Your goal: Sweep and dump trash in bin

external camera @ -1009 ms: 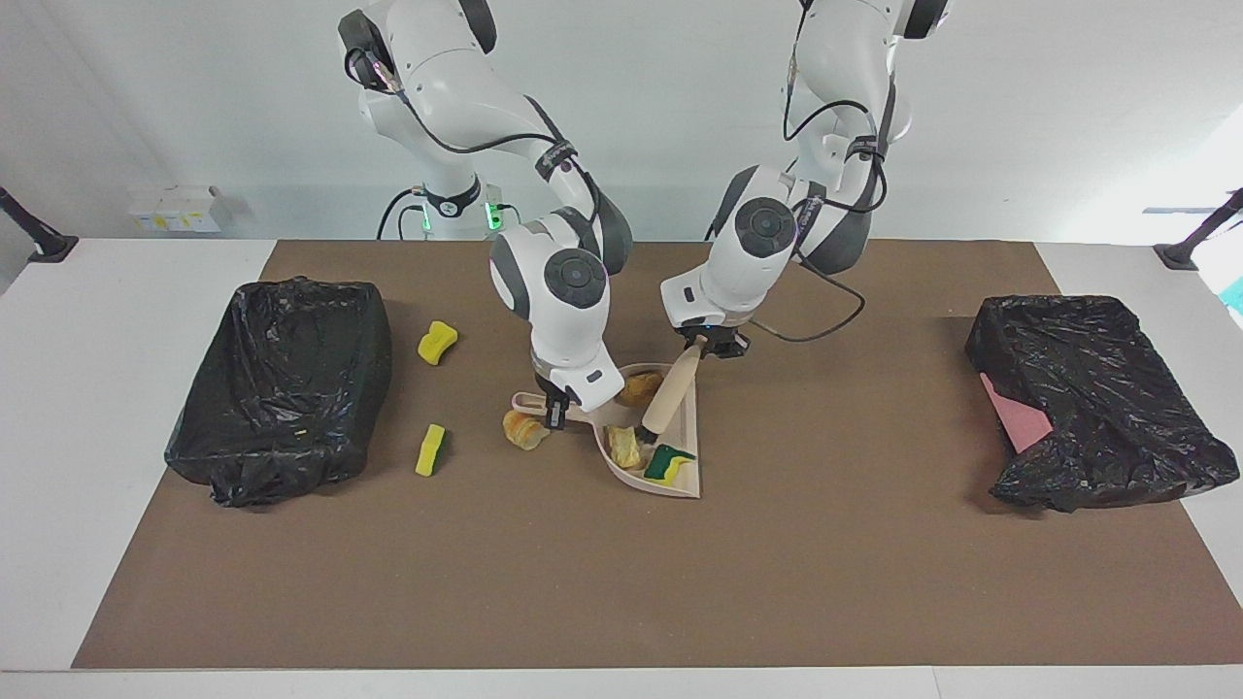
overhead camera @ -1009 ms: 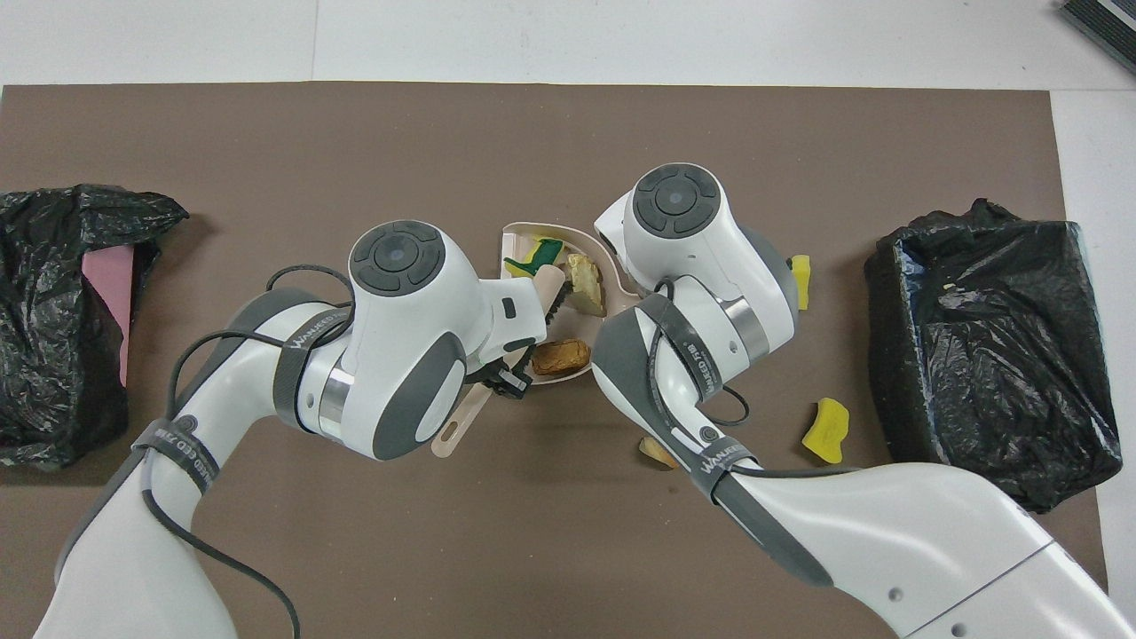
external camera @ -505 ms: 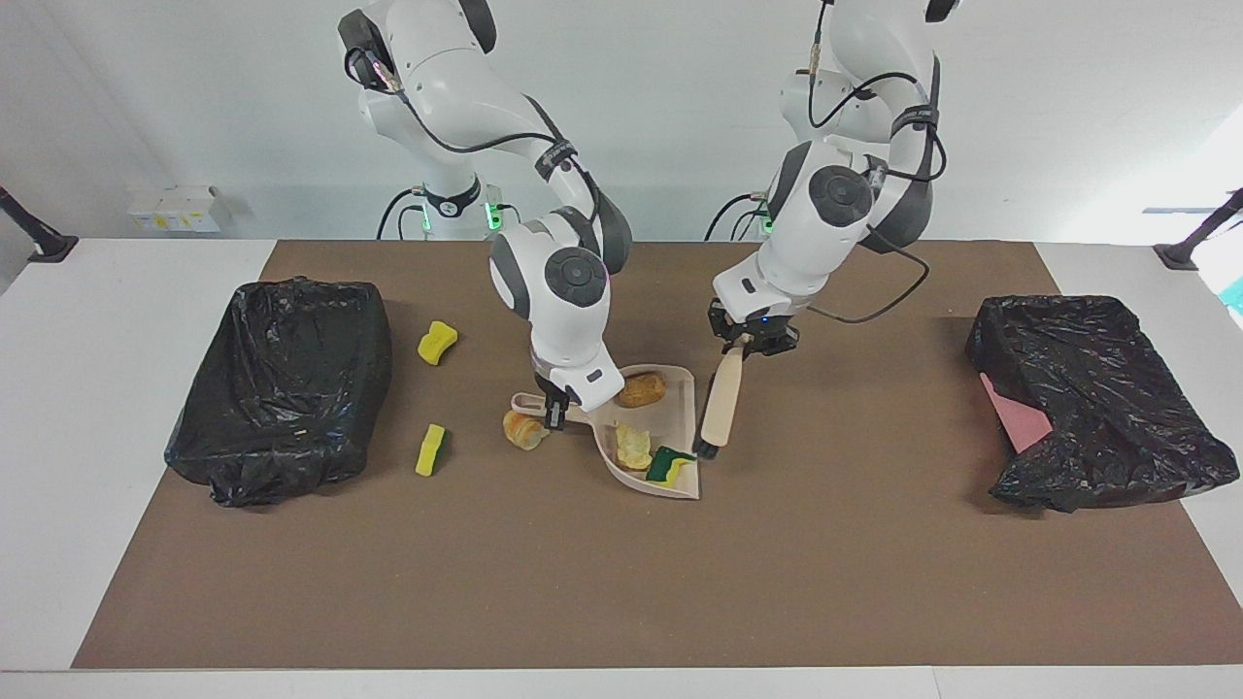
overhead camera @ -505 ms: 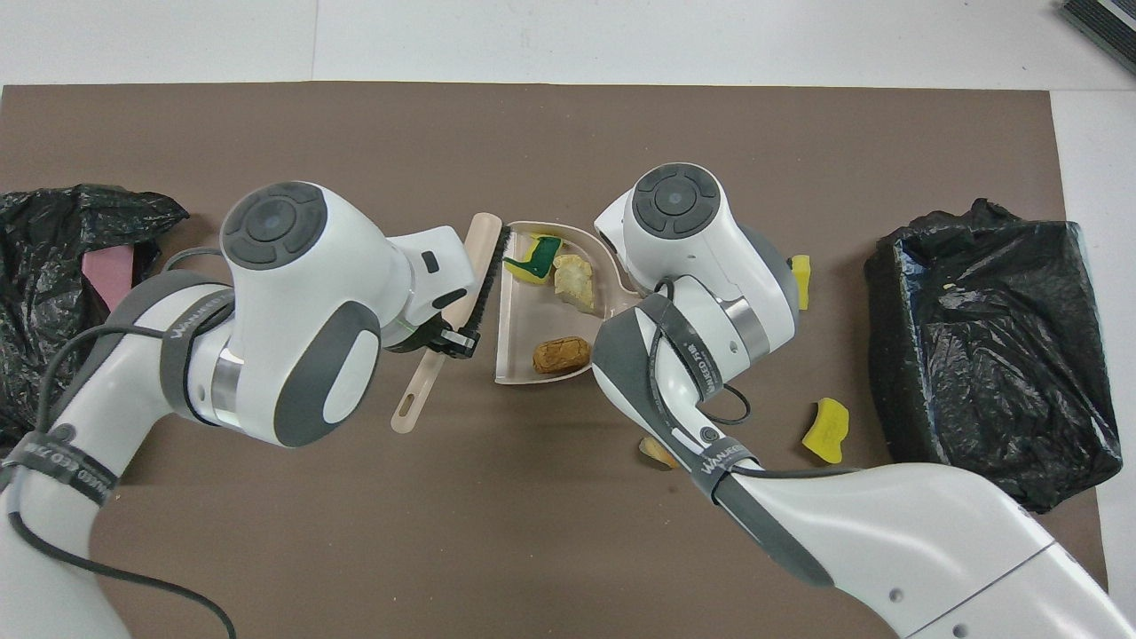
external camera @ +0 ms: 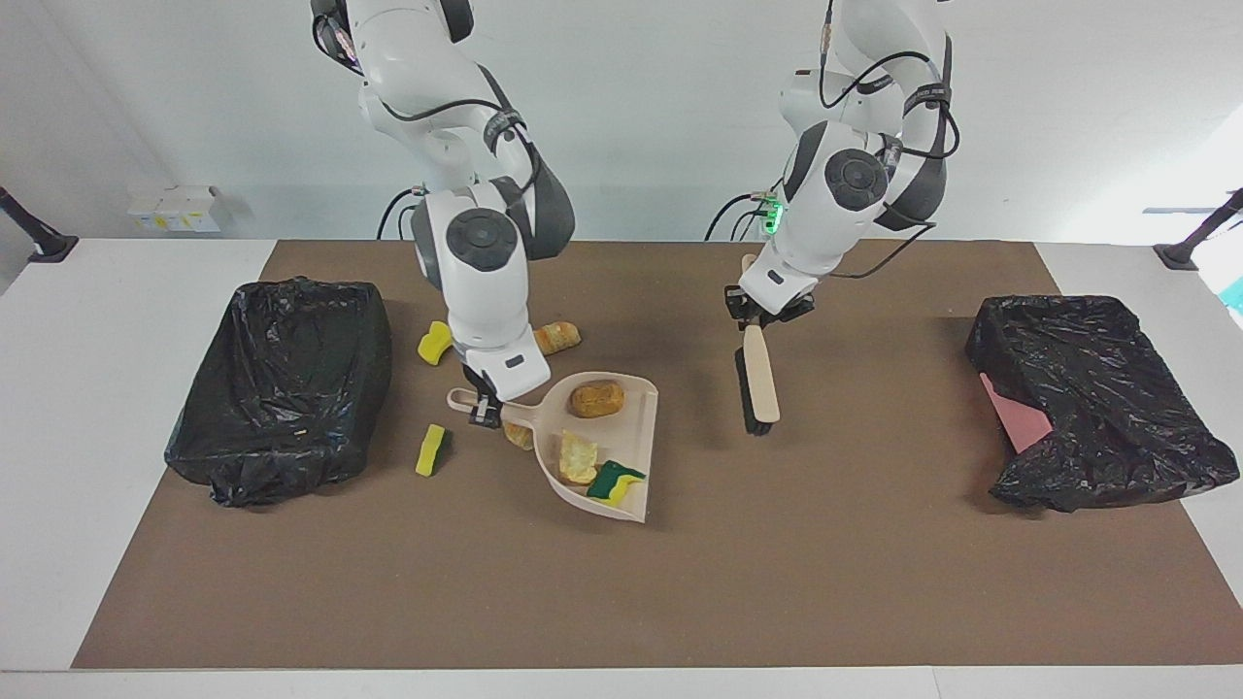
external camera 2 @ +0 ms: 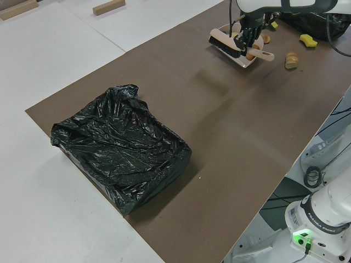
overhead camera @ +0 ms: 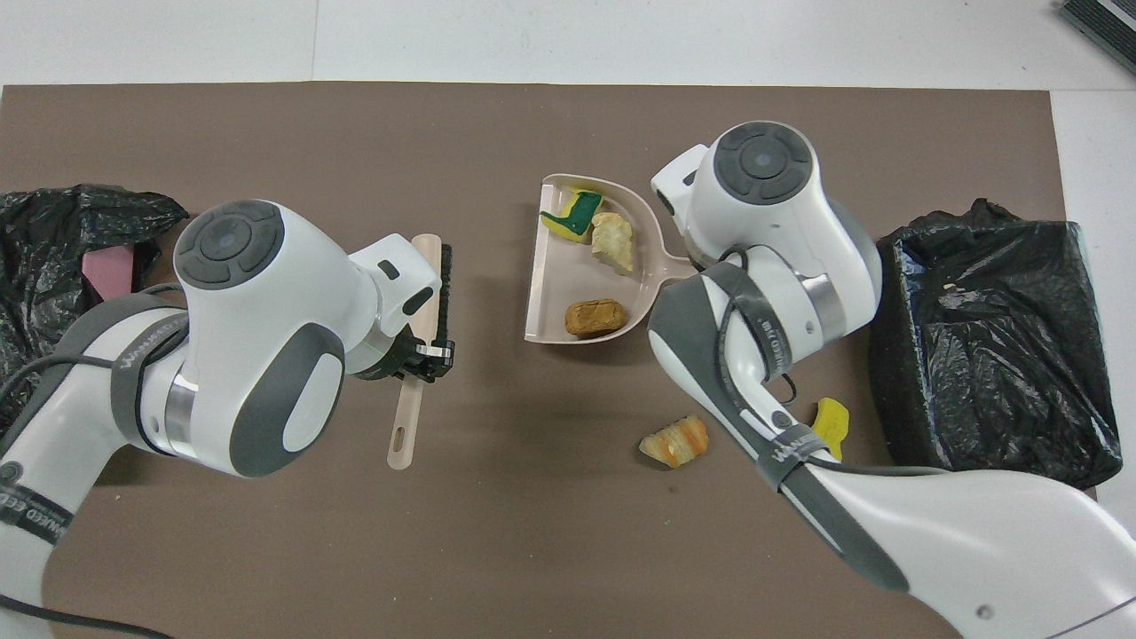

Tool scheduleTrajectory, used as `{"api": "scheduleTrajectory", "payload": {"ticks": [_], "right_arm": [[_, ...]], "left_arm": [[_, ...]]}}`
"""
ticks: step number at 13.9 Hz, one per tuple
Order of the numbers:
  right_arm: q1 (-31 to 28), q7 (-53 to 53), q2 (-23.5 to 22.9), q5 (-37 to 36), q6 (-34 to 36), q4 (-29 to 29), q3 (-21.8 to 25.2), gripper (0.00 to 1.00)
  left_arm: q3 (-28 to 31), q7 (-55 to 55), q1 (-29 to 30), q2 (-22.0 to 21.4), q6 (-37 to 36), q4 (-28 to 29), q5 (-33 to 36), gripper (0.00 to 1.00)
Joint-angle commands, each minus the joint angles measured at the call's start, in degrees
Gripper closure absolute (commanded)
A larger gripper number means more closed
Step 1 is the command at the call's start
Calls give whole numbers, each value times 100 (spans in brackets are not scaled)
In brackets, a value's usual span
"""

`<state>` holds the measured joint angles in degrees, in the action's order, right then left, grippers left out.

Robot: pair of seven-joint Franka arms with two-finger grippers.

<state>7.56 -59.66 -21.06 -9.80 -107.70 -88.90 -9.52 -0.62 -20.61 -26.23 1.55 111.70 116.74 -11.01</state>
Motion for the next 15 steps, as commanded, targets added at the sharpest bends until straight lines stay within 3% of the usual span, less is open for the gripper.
{"api": "scheduleTrajectory", "payload": {"ticks": [1,5,7,9,12,15], "right_arm": [[-561,-843,558,251,424,-215,-94,100],[-1456,-2064,1453,268,733,-775,-85,100],[-1984,-2706,1902,277,724,-1163,-85,100],[-2555,-3400,2053,268,707,-1357,-77,100],[-3329,-3852,2298,23,305,-1752,-50,100],[-3717,-3852,2650,-741,-678,-2437,-41,100]], "left_arm": [[18,-958,-514,-908,894,1330,82,100],[-96,-1847,-1287,-1594,1396,2341,117,100],[-472,-2120,-1385,-1693,1573,2633,143,100],[-816,-2367,-1394,-1684,1591,2774,152,100],[-1273,-3182,-1403,-1588,2011,3090,563,100],[-1283,-3553,-1543,-1596,2145,3214,583,100]]}}
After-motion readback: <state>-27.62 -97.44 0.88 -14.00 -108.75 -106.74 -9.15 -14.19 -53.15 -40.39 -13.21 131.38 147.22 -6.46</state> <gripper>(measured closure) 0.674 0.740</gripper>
